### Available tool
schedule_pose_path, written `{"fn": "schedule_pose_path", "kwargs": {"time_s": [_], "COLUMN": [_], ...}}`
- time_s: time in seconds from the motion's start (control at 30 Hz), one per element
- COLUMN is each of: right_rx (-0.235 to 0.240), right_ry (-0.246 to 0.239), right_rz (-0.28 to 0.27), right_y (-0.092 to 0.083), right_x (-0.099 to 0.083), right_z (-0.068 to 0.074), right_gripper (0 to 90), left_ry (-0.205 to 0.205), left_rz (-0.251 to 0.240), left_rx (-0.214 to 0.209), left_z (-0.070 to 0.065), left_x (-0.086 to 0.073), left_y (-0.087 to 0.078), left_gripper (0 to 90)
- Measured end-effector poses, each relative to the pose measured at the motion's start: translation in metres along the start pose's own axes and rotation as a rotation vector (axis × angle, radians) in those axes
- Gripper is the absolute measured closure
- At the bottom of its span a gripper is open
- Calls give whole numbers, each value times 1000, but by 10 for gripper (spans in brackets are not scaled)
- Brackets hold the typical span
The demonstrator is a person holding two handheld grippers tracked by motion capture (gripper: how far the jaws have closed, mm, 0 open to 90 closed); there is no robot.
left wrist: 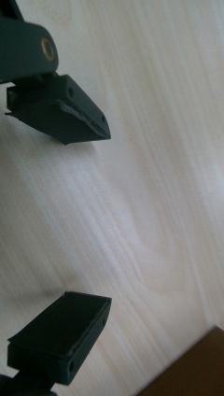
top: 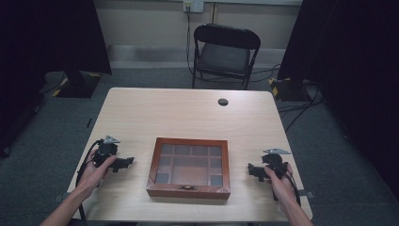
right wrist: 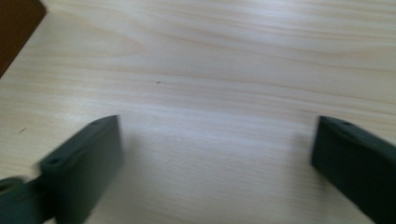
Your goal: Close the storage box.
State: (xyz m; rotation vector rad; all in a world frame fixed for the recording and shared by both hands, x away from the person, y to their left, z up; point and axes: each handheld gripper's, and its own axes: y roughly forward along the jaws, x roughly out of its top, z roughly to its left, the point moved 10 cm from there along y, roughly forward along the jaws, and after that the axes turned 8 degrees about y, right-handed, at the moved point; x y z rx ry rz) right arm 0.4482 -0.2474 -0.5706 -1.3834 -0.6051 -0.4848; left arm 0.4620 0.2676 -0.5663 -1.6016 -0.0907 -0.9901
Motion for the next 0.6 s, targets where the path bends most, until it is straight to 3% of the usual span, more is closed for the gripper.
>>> {"fn": "schedule_pose_path", "kwargs": {"time_s": [0.03,0.07,0.2,0.27,0.6], "right_rx": [6,2,9,10,9], "right_ry": [-4,-1,-2,-2,-1], "right_rz": [-29,-39,-64,-73,-73], "right_y": [1,2,2,3,3], "right_x": [0,0,1,1,1], "right_z": [3,3,3,4,4], "right_gripper": [0,0,0,0,0], "left_ry": [4,3,13,22,21], "left_rz": [-23,-31,-58,-104,-104], "left_rx": [33,38,43,45,44], "left_z": [2,2,1,3,2], "left_x": [0,1,2,2,2], "left_y": [2,2,7,11,11], "left_gripper": [150,146,48,0,0]}}
